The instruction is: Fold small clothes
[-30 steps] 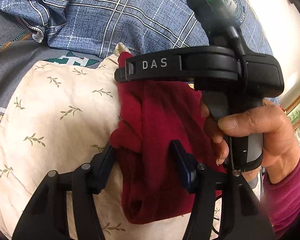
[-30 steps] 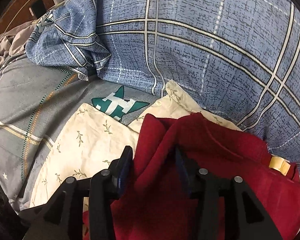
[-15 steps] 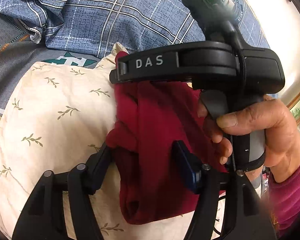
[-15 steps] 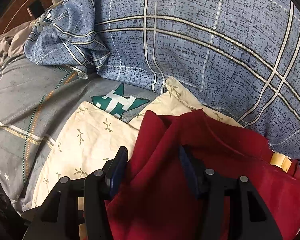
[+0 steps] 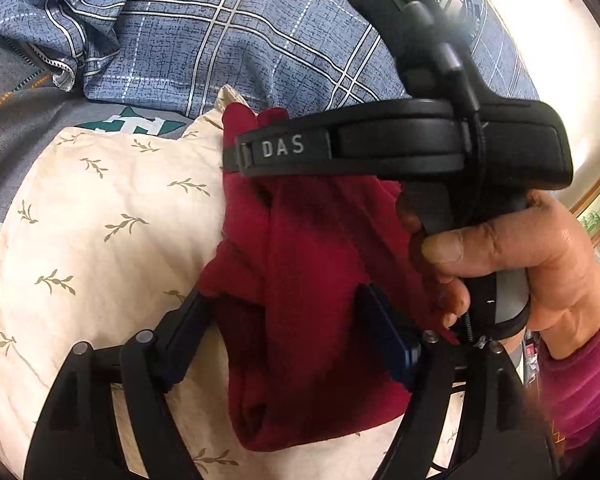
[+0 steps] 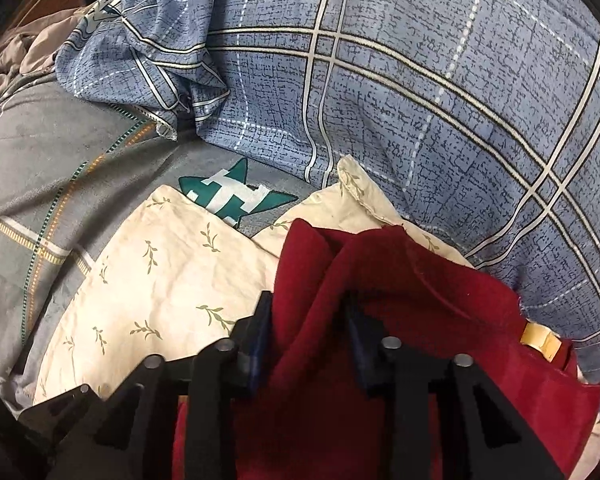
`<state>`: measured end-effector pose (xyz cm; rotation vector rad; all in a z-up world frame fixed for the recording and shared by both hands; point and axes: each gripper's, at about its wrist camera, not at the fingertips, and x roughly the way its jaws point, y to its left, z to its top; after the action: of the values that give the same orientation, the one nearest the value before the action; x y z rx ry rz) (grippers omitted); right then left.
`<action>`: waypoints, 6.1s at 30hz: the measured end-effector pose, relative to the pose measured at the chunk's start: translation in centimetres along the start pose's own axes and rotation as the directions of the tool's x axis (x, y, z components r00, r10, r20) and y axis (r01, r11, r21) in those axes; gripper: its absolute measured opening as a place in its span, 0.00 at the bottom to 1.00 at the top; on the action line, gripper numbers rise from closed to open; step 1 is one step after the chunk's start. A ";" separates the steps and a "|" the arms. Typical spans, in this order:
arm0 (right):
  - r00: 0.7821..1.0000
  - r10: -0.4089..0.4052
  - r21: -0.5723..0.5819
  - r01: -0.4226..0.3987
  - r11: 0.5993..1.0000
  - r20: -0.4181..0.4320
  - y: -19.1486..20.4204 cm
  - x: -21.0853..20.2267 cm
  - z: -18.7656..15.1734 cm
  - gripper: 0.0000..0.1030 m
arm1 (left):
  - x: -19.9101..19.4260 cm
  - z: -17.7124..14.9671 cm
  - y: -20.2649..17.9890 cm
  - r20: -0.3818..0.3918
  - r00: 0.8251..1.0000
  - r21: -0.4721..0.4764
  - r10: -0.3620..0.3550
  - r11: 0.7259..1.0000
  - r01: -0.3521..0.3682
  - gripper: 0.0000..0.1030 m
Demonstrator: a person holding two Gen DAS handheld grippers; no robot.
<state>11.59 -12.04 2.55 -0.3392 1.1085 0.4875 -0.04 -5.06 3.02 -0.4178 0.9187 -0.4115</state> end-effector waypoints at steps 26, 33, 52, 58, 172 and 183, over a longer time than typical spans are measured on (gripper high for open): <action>0.957 0.159 0.232 -0.216 0.948 0.243 -5.7 -8.2 -4.1 0.12 | -0.9 0.2 -2.1 -0.002 0.999 0.079 0.045 0.996 -0.044 0.16; 0.926 0.130 0.283 -0.238 0.929 0.353 -9.6 -12.9 -6.5 0.11 | -2.8 0.9 -9.7 0.023 0.999 0.260 0.024 0.965 -0.029 0.12; 0.942 0.006 0.693 -0.250 0.676 0.335 -28.5 -12.8 -22.9 0.29 | 8.2 -3.0 -24.9 -0.260 0.960 0.414 -0.105 0.886 0.209 0.44; 0.914 0.042 0.635 -0.312 0.707 0.402 -25.5 -17.2 -25.3 0.63 | 0.9 -1.5 -22.0 -0.106 0.992 0.498 -0.064 0.860 0.109 0.66; 0.965 -0.097 0.214 0.043 0.976 0.246 -4.2 -17.6 -28.0 0.40 | -4.7 -5.2 -9.8 0.029 0.967 0.289 0.253 0.924 -0.250 0.73; 0.938 -0.163 0.417 0.021 0.909 0.307 -5.3 -21.0 -28.1 0.54 | -6.6 -5.5 -10.3 0.102 0.959 0.281 0.266 0.917 -0.284 0.80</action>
<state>-14.61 -34.67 10.26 0.0614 0.8269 0.2057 -9.85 -11.27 9.74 -0.0255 0.8261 -0.2683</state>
